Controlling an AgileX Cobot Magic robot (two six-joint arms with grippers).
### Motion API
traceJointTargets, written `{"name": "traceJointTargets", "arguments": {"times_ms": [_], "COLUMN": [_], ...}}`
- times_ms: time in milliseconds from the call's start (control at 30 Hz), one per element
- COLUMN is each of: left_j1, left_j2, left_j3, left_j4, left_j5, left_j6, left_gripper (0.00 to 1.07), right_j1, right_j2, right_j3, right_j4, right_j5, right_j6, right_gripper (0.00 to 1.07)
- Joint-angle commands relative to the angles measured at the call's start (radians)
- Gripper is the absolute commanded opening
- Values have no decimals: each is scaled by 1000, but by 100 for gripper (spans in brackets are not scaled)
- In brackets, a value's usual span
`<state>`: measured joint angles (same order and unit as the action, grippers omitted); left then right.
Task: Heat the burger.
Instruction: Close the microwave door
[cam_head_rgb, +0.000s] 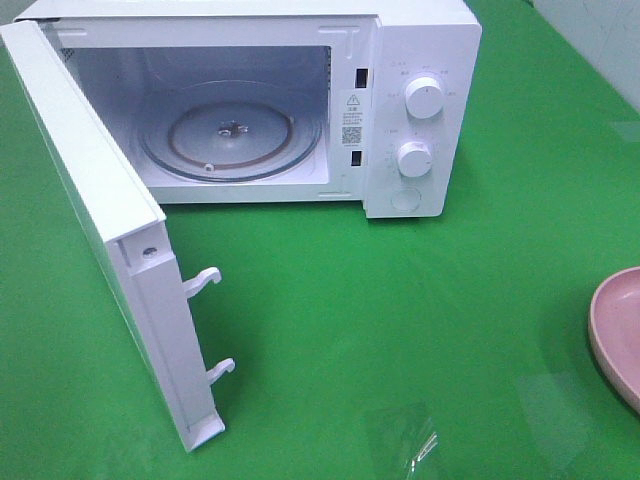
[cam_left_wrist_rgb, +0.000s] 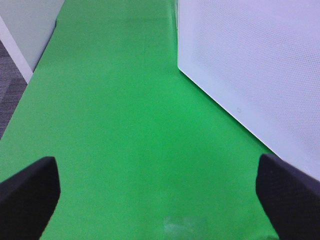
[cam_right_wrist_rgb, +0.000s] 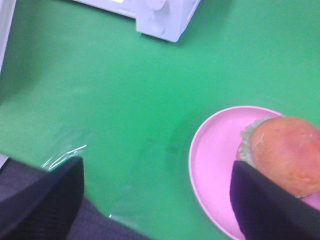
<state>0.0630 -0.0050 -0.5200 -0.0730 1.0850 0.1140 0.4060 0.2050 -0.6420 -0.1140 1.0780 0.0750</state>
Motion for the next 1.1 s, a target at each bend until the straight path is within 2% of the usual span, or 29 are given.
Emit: {"name": "traceJointTargets", "arguments": {"times_ms": [33,67,133,233,433,633,1100], "left_j1": [2,2,2,2,2,2,2], "left_j2": [-18,-18,-18,-18,-18,-16,-6], "left_j3": [2,2,2,2,2,2,2], "left_j4": [-6,-6,-6,-6,-6,-7,-7], "left_j5": [-14,-14,-14,-14,-14,-14,-14], "left_j6": [-3,-3,-3,-3,-3,-3,-3], "left_gripper": [100,100,100,100,100,100,100], "right_j1": [-52,-52,-131,-154,-257,-284,-284], "right_j2": [-42,-42,-95,-113,-227,-237,-237], "right_j3": [22,22,67,82,148,152,152], "right_j4": [-4,-4,14,28,45,46,46], "right_j5": [-45,-45,-73,-77,-114,-117,-117], "right_j6": [-26,-26,-25,-25,-40,-40,-39], "right_gripper": [76,76,76,76,76,76,76]}}
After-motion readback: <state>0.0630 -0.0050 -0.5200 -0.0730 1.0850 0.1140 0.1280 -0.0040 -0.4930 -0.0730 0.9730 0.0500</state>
